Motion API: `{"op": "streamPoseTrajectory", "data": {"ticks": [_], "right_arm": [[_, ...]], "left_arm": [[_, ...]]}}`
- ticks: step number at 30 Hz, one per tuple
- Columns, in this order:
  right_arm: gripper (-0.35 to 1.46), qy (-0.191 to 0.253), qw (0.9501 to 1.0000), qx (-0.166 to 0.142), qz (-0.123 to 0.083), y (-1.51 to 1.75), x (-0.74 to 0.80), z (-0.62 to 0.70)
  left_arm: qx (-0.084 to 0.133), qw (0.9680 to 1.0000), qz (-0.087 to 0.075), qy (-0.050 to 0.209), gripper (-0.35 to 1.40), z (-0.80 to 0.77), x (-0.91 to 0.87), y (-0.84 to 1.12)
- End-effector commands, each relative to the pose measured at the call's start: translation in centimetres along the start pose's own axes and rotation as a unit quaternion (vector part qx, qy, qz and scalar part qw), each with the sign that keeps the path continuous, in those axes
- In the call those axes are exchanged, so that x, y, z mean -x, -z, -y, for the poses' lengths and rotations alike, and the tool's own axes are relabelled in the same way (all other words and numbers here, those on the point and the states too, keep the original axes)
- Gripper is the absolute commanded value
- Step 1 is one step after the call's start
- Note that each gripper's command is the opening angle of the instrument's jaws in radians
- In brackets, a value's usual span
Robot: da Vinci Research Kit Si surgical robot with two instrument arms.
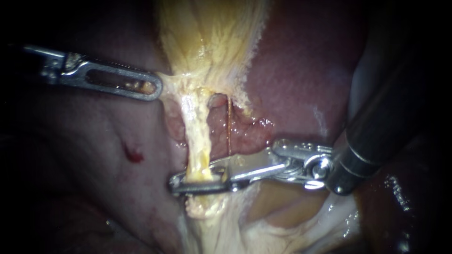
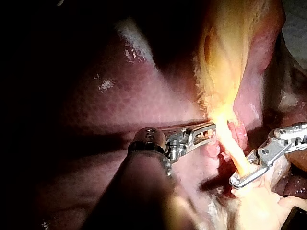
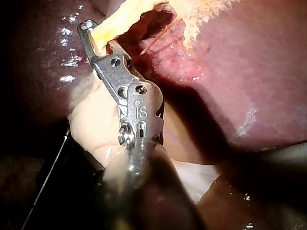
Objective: Going back first clip left tube
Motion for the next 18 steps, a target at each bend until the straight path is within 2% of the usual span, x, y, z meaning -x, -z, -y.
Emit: {"op": "streamPoseTrajectory", "data": {"ticks": [1,4,5,7,9,13,18], "right_arm": [[-0.35,-0.002,1.0000,0.000,0.000,0.00,-0.01,0.00],[-0.35,-0.013,0.9999,0.000,0.000,0.00,0.02,0.00],[-0.26,-0.016,0.9999,0.000,0.001,0.00,0.03,-0.01],[0.12,-0.014,0.9999,0.000,0.002,-0.02,0.09,-0.04],[0.34,-0.016,0.9999,0.007,0.000,-0.04,0.14,-0.08],[0.45,-0.015,0.9998,0.015,-0.003,-0.08,0.16,-0.12],[0.49,-0.016,0.9993,0.032,-0.012,-0.12,0.13,-0.15]], "left_arm": [[0.000,1.0000,0.000,0.000,-0.35,0.00,0.00,0.00],[0.000,1.0000,0.000,0.000,-0.35,0.00,0.00,0.00],[0.000,1.0000,0.000,0.000,-0.35,0.00,0.00,0.00],[0.000,1.0000,0.000,0.000,-0.35,0.00,0.00,0.00],[0.000,1.0000,0.000,0.000,-0.35,0.00,0.00,0.00],[0.000,1.0000,0.000,0.000,-0.35,0.00,0.00,0.00],[0.000,1.0000,0.000,0.000,-0.35,0.00,0.00,0.01]]}}
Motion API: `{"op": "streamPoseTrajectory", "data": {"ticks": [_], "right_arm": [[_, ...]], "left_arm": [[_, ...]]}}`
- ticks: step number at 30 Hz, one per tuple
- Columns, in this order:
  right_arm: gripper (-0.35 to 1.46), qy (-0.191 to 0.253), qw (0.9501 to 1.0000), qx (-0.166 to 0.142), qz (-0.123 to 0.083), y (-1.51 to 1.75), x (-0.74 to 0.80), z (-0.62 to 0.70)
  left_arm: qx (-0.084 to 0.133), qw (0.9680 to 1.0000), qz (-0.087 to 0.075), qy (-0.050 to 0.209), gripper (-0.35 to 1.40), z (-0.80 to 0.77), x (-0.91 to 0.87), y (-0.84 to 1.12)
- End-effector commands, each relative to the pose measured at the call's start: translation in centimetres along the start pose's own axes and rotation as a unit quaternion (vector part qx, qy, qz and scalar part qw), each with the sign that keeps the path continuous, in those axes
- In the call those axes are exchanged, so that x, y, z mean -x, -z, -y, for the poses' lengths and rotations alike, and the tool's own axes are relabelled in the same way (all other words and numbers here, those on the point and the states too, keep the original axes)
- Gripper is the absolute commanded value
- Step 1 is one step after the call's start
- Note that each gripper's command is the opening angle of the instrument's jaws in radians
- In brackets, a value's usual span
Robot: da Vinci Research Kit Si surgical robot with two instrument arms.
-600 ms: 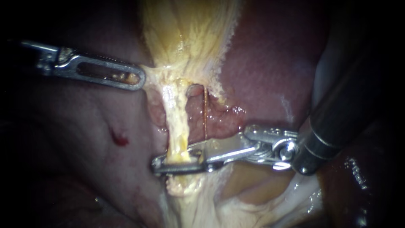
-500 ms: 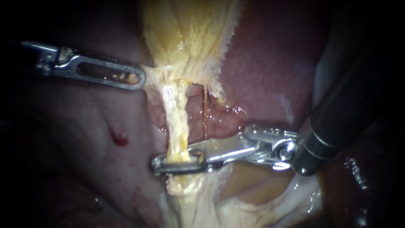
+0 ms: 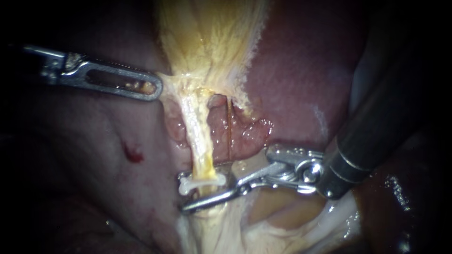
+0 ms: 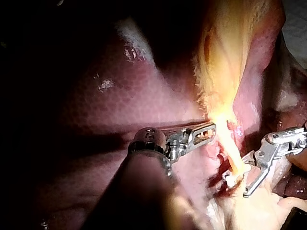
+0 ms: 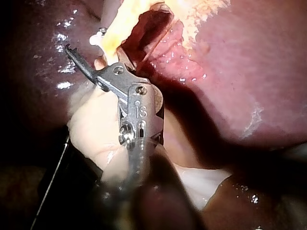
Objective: Going back first clip left tube
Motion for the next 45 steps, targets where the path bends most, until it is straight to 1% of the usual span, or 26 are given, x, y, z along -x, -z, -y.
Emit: {"op": "streamPoseTrajectory", "data": {"ticks": [1,3,7,9,10,13,14,18,21,23,25,26,29,33,36,39,41,45], "right_arm": [[0.49,0.000,1.0000,0.000,0.000,0.00,0.00,-0.01],[0.49,0.006,1.0000,0.005,-0.002,0.01,0.01,-0.02],[0.49,0.049,0.9982,0.030,-0.013,0.06,0.01,-0.10],[0.50,0.062,0.9971,0.042,-0.011,0.11,0.01,-0.15],[0.50,0.070,0.9961,0.052,-0.007,0.14,0.01,-0.17],[0.50,0.084,0.9933,0.077,0.021,0.23,0.01,-0.24],[0.50,0.086,0.9925,0.082,0.027,0.25,0.01,-0.25],[0.50,0.100,0.9901,0.094,0.028,0.34,0.04,-0.26],[0.50,0.115,0.9885,0.094,0.029,0.42,0.00,-0.20],[0.50,0.127,0.9872,0.092,0.030,0.51,-0.05,-0.14],[0.50,0.142,0.9854,0.088,0.031,0.65,-0.12,-0.05],[0.50,0.155,0.9836,0.088,0.031,0.75,-0.16,0.00],[0.50,0.171,0.9808,0.089,0.031,0.97,-0.24,0.10],[0.50,0.190,0.9767,0.095,0.030,1.35,-0.34,0.25],[0.50,0.200,0.9740,0.102,0.028,1.58,-0.42,0.33],[0.50,0.202,0.9725,0.112,0.027,1.73,-0.49,0.38],[0.50,0.202,0.9726,0.113,0.026,1.78,-0.51,0.40],[0.50,0.203,0.9723,0.112,0.027,1.79,-0.50,0.41]], "left_arm": [[0.000,1.0000,0.000,0.000,-0.35,0.00,0.00,0.00],[0.000,1.0000,0.000,0.000,-0.35,0.00,0.00,0.00],[0.000,1.0000,0.000,0.000,-0.35,0.00,0.00,0.00],[0.000,1.0000,0.000,0.000,-0.35,0.00,0.00,0.00],[0.000,1.0000,0.000,0.000,-0.35,0.00,0.00,0.00],[0.000,1.0000,0.000,0.000,-0.35,0.00,0.00,0.01],[0.000,1.0000,0.000,0.000,-0.35,0.00,0.00,0.01],[0.000,1.0000,0.000,0.000,-0.35,0.01,0.00,0.01],[0.000,1.0000,0.000,0.000,-0.35,0.01,0.00,0.01],[0.000,1.0000,0.000,0.000,-0.35,0.01,0.00,0.01],[0.000,1.0000,0.000,0.000,-0.35,0.01,0.00,0.01],[0.000,1.0000,0.000,0.000,-0.35,0.01,0.00,0.01],[0.000,1.0000,0.000,0.000,-0.35,0.01,0.00,0.01],[0.000,1.0000,0.000,0.000,-0.35,0.01,0.00,0.01],[0.000,1.0000,0.000,0.000,-0.35,0.01,0.00,0.01],[0.000,1.0000,0.000,0.000,-0.35,0.00,-0.01,0.00],[0.000,1.0000,0.000,0.000,-0.35,0.00,-0.01,-0.01],[0.001,1.0000,0.001,-0.001,-0.35,0.00,-0.03,-0.04]]}}
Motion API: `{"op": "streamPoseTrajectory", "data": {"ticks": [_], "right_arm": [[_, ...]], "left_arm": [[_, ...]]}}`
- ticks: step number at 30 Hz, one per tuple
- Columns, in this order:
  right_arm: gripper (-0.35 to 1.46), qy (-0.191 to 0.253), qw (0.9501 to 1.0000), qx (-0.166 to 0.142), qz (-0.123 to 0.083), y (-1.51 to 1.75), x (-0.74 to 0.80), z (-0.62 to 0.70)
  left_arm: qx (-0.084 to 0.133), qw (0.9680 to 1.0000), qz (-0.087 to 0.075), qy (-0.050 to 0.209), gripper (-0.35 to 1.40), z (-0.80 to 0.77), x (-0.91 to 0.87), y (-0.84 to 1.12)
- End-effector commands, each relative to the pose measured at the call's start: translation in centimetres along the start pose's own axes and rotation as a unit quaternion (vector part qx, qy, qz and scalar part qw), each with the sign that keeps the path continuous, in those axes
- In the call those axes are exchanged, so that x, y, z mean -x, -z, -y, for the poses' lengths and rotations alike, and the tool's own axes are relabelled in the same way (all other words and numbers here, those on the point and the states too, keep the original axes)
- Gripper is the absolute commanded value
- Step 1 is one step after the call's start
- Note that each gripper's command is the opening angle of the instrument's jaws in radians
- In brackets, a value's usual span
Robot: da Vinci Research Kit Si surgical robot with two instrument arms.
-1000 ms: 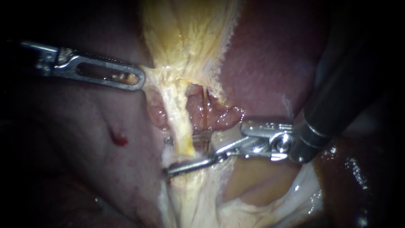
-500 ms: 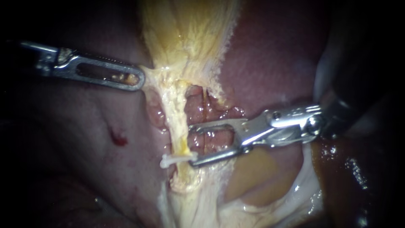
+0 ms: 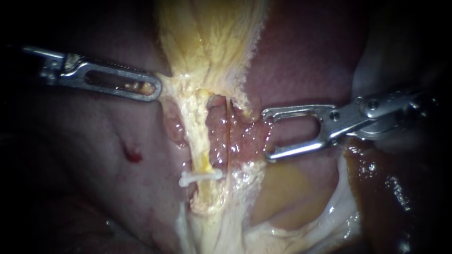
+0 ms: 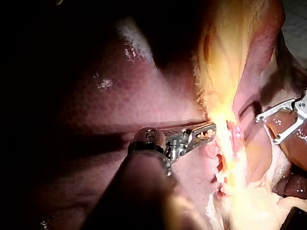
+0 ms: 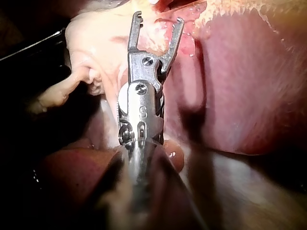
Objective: Going back first clip left tube
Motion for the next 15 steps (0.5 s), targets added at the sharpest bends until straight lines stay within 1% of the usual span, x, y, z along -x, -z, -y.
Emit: {"op": "streamPoseTrajectory", "data": {"ticks": [1,5,8,12,15], "right_arm": [[0.50,0.000,1.0000,0.000,0.000,-0.01,0.01,0.00],[0.50,0.000,1.0000,-0.002,0.000,-0.01,0.02,0.01],[0.50,0.000,1.0000,-0.002,0.000,0.00,0.02,0.01],[0.50,0.001,1.0000,-0.002,0.000,0.00,0.02,0.01],[0.50,0.001,1.0000,-0.002,0.000,0.00,0.02,0.02]], "left_arm": [[0.001,1.0000,0.000,0.000,-0.35,0.00,-0.01,-0.02],[0.006,1.0000,0.004,-0.002,-0.35,-0.02,-0.06,-0.14],[0.004,1.0000,0.004,-0.004,-0.35,-0.06,-0.12,-0.30],[0.003,1.0000,-0.003,-0.007,-0.35,-0.13,-0.19,-0.53],[0.005,0.9999,-0.006,-0.009,-0.35,-0.18,-0.23,-0.65]]}}
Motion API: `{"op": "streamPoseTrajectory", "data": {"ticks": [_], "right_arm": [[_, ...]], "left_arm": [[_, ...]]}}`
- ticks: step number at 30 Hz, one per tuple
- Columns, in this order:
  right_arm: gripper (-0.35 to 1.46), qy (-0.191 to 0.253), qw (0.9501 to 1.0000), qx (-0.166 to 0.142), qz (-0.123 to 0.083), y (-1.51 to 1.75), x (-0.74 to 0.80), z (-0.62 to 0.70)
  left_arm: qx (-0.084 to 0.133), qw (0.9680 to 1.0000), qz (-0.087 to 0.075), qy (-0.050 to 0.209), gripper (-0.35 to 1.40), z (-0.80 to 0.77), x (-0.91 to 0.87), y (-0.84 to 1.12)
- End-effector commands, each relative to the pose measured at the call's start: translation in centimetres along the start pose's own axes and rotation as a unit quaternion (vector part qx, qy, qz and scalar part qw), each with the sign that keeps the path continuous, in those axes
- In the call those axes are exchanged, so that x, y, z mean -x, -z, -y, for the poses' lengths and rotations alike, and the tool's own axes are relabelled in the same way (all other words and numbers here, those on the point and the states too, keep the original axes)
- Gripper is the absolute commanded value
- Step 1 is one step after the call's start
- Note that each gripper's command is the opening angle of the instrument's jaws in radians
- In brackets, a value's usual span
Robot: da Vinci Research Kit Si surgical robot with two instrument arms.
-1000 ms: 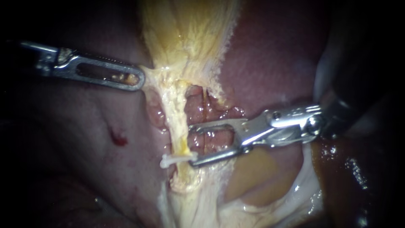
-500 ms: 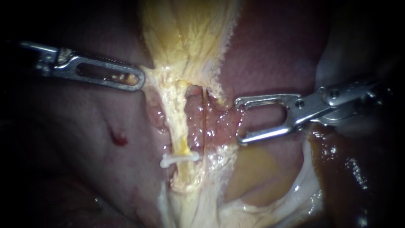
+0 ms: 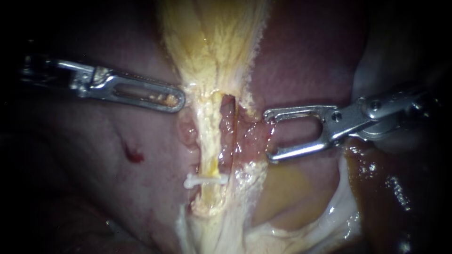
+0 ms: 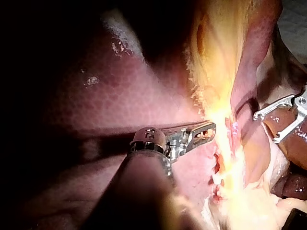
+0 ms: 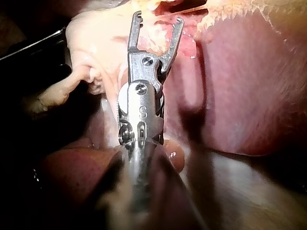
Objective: Going back first clip left tube
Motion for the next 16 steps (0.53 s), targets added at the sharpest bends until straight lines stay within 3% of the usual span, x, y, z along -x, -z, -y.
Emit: {"op": "streamPoseTrajectory", "data": {"ticks": [1,16], "right_arm": [[0.50,0.000,1.0000,0.000,0.000,0.00,0.00,0.00],[0.50,0.000,1.0000,0.000,0.000,0.00,0.00,0.01]], "left_arm": [[0.002,1.0000,-0.001,0.000,-0.35,-0.01,-0.01,-0.02],[0.003,1.0000,-0.003,-0.001,-0.35,-0.03,-0.02,-0.09]]}}
